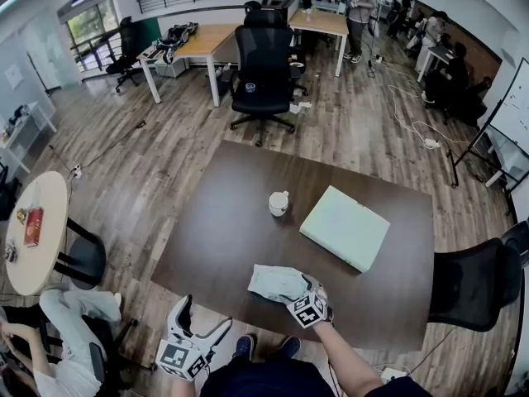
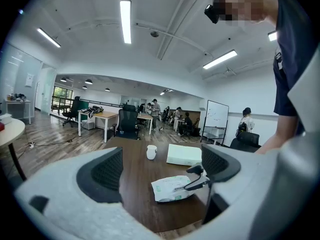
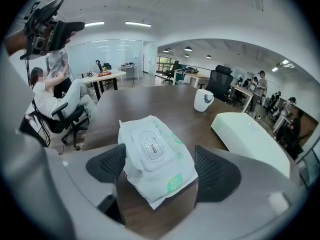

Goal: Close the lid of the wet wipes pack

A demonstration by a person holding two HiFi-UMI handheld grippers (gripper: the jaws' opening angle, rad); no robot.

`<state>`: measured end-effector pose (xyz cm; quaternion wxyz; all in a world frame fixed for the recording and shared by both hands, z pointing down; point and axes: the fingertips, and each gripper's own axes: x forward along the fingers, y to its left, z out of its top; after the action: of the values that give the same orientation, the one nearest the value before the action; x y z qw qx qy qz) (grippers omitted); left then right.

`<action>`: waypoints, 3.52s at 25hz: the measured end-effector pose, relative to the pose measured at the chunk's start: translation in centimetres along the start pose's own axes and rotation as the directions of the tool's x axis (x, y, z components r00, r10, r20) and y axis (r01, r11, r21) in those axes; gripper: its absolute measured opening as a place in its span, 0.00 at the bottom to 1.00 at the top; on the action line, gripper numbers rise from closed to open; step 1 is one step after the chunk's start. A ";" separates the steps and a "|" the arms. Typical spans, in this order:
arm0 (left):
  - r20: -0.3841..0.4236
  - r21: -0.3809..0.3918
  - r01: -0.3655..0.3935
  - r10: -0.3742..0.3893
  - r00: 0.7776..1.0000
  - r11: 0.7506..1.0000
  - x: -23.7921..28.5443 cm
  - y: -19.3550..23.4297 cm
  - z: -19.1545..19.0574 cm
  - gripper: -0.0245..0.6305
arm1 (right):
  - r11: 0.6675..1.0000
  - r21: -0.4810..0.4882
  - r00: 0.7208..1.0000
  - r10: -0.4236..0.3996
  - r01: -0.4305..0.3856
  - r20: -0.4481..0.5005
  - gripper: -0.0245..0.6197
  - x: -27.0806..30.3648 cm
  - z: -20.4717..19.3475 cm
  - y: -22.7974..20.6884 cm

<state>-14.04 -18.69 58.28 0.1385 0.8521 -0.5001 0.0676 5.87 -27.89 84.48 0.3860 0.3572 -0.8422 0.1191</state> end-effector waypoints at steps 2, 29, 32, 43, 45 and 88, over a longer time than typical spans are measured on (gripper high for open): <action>-0.001 -0.001 0.000 0.000 1.000 1.000 0.0 -0.2 -0.1 0.77 | 0.997 0.079 1.000 0.005 -0.005 0.008 0.73 0.3 0.0 -0.4; -0.017 0.028 0.034 -0.034 0.999 0.999 1.4 -2.6 -0.8 0.77 | 0.847 0.519 0.992 -0.081 0.118 -0.092 0.72 2.2 -2.2 -4.3; -0.024 0.024 0.038 -0.038 0.999 0.999 1.5 -2.6 -1.1 0.77 | 0.843 0.526 0.991 -0.068 0.118 -0.112 0.72 2.7 -2.4 -4.2; 0.010 -0.011 0.017 -0.017 1.000 1.000 1.1 -1.9 -0.1 0.77 | 0.840 0.518 0.982 -0.079 0.160 -0.174 0.73 4.4 -3.2 -4.9; 0.015 -0.016 0.011 -0.011 1.000 1.000 1.0 -1.7 -0.1 0.77 | 0.840 0.521 0.981 -0.064 0.151 -0.181 0.73 4.7 -3.2 -4.6; 0.059 -0.018 0.133 -0.132 0.990 0.991 1.2 -1.1 0.8 0.77 | 0.802 0.590 0.995 -0.088 0.099 -0.048 0.76 2.4 -0.9 -3.1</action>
<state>-12.55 -19.42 57.59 0.1376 0.8835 -0.4469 0.0281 7.44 -30.93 86.60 0.2686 0.4995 -0.7411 0.3593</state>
